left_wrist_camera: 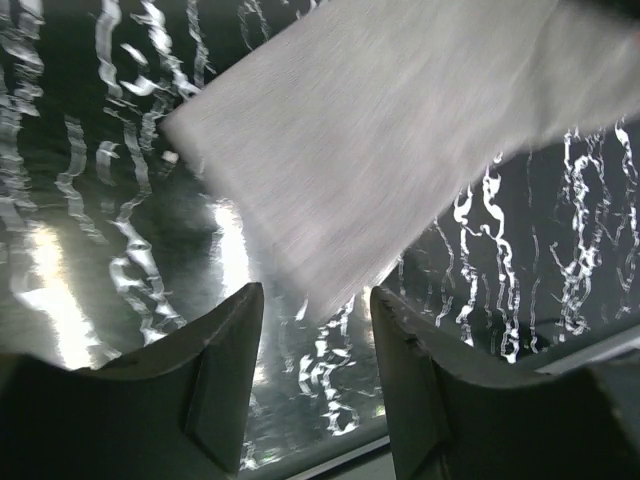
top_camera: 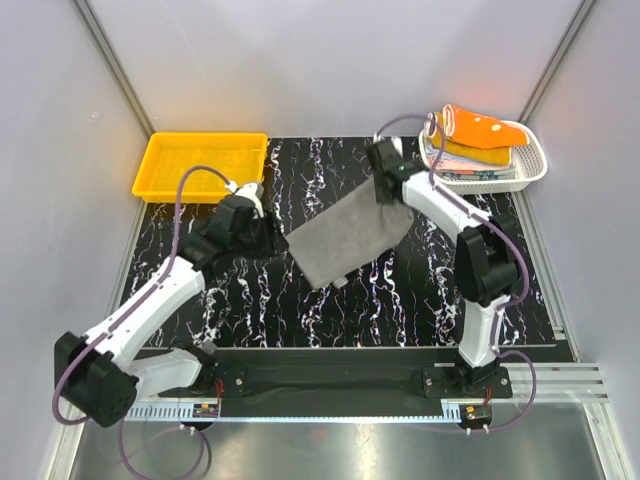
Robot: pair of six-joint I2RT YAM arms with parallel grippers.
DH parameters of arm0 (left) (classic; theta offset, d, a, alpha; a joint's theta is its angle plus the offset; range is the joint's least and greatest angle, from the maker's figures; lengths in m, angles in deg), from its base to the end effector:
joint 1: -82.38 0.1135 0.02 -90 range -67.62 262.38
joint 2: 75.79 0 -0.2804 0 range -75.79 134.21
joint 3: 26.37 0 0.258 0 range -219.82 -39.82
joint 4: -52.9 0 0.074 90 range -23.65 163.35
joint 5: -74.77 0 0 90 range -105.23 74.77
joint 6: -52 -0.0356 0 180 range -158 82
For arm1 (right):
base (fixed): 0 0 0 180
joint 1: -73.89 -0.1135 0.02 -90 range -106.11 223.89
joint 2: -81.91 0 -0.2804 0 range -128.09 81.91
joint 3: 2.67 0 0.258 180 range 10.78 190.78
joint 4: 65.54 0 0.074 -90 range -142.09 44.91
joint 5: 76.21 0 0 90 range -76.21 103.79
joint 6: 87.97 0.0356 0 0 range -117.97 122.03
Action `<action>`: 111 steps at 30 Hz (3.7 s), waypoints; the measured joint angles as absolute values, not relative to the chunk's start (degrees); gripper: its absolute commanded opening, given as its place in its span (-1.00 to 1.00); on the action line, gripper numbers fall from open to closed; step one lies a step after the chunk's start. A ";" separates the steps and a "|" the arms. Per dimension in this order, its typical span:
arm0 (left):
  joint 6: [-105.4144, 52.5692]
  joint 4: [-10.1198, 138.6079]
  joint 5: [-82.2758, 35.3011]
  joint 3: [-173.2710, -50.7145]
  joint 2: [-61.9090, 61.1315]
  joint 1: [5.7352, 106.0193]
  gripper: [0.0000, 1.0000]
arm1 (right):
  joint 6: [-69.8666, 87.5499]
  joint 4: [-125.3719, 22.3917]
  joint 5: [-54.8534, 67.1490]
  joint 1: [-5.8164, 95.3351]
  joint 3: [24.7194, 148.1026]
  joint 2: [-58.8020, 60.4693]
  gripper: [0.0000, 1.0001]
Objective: Fold and stack the towels
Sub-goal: Neatly place the folded towel into the bin
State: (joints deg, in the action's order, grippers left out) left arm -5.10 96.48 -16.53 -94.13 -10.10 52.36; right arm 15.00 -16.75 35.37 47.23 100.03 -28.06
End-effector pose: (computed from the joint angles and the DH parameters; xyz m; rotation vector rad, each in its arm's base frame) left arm 0.2113 -0.1230 0.3057 -0.0474 2.3671 -0.5794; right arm 0.3915 0.1819 0.2555 -0.1510 2.4564 -0.1864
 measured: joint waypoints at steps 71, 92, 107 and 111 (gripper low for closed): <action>-18.65 106.40 -19.30 -97.41 -10.04 58.50 -0.04 | -20.96 -28.64 41.60 76.76 152.84 -44.91 -0.46; -18.60 105.96 -19.21 -97.30 -8.18 58.50 -0.01 | 2.91 -20.49 31.44 83.65 155.28 -53.74 0.99; -17.82 104.70 -17.34 -97.03 -17.49 58.50 0.08 | 19.39 -32.69 24.66 56.83 89.56 6.48 0.99; -17.01 103.28 -17.38 -95.05 -19.61 58.50 0.08 | 24.35 -34.00 23.57 52.70 75.33 13.21 0.99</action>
